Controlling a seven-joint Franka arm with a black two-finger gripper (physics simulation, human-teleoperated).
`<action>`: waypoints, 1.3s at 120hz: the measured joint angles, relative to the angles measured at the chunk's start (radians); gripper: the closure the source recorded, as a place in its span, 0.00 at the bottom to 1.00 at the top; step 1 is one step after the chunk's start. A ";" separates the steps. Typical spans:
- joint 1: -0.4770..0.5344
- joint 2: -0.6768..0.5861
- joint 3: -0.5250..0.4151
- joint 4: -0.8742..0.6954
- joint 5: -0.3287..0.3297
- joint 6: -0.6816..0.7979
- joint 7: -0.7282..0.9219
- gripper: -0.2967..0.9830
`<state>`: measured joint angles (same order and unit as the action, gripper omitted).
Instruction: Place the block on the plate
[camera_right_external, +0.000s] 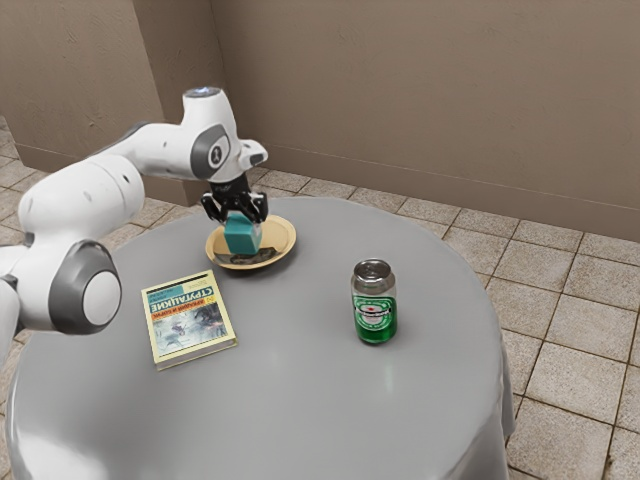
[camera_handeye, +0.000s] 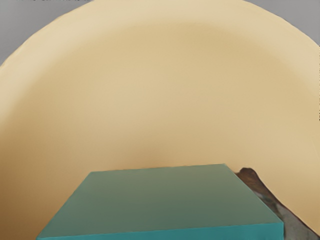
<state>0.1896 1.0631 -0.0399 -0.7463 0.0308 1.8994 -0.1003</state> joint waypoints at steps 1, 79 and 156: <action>0.000 0.000 0.000 0.000 0.000 0.001 0.003 0.47; -0.012 -0.047 -0.002 -0.016 -0.005 -0.030 0.136 0.24; -0.024 -0.375 -0.022 -0.321 0.061 -0.141 0.160 0.23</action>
<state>0.1656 0.6878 -0.0622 -1.0670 0.0921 1.7582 0.0597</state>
